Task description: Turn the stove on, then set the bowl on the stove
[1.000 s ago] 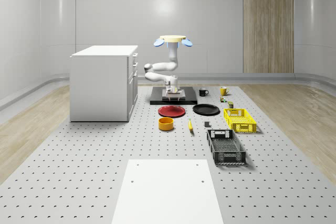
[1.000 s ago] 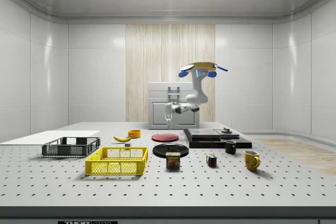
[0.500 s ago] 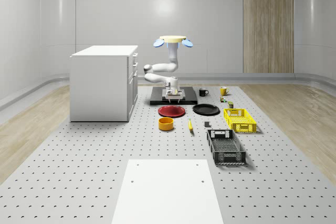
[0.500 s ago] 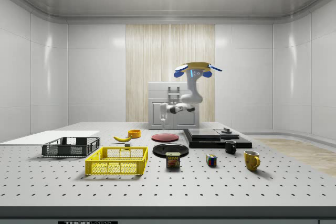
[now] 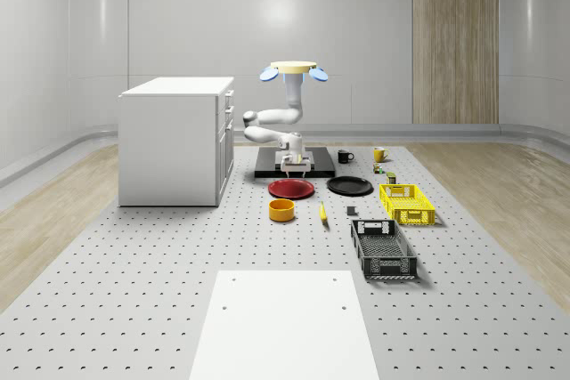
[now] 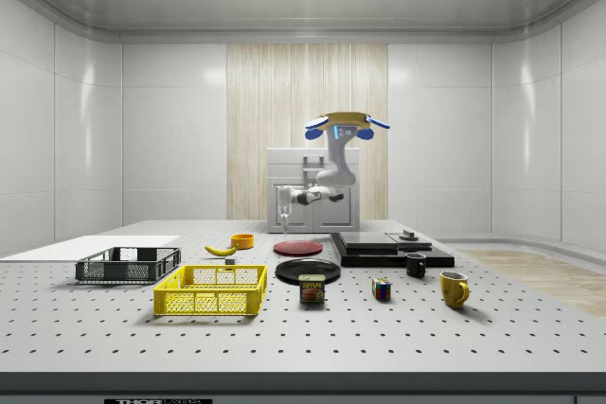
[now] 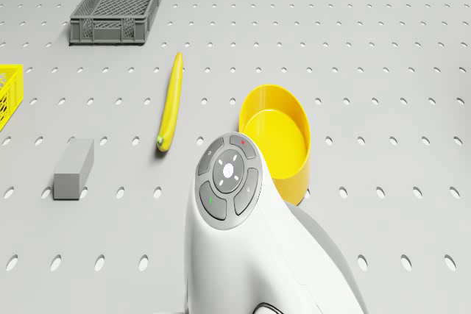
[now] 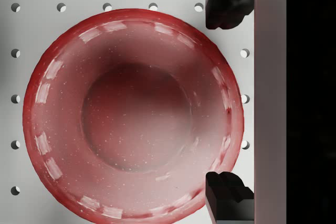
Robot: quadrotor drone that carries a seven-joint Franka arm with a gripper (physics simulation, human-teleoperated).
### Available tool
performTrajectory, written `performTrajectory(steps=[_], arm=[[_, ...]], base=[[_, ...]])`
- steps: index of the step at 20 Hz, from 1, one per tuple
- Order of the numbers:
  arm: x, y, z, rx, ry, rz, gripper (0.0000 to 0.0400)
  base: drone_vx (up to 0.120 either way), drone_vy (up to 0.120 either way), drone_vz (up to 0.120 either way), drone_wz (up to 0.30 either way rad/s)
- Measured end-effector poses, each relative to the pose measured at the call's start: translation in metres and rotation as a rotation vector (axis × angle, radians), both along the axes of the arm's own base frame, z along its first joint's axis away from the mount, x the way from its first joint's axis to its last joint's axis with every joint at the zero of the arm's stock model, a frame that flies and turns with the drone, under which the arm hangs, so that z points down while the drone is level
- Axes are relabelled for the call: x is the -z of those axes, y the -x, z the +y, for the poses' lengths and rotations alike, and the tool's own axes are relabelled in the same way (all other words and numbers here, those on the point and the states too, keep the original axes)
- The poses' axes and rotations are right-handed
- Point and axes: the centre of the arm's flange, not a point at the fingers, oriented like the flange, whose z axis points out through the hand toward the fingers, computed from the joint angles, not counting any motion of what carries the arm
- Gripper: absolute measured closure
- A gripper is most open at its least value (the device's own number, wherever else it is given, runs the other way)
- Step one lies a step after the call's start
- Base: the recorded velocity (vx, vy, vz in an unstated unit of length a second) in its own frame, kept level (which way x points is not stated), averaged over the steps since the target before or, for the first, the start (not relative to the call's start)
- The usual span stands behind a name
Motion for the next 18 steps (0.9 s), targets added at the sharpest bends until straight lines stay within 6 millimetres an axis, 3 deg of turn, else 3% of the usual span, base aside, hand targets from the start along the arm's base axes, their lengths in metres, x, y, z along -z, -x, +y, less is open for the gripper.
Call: performTrajectory(steps=[11,14,18], arm=[[0.0,0.0,0.0,0.0,0.0,0.0,0.0],[0.0,0.0,0.0,0.0,0.0,0.0,0.0],[0.0,0.0,0.0,0.0,0.0,0.0,0.0]], base=[[0.12,0.0,0.0,0.0],[0.12,-0.107,0.0,0.0],[0.12,-0.01,0.0,0.0]])
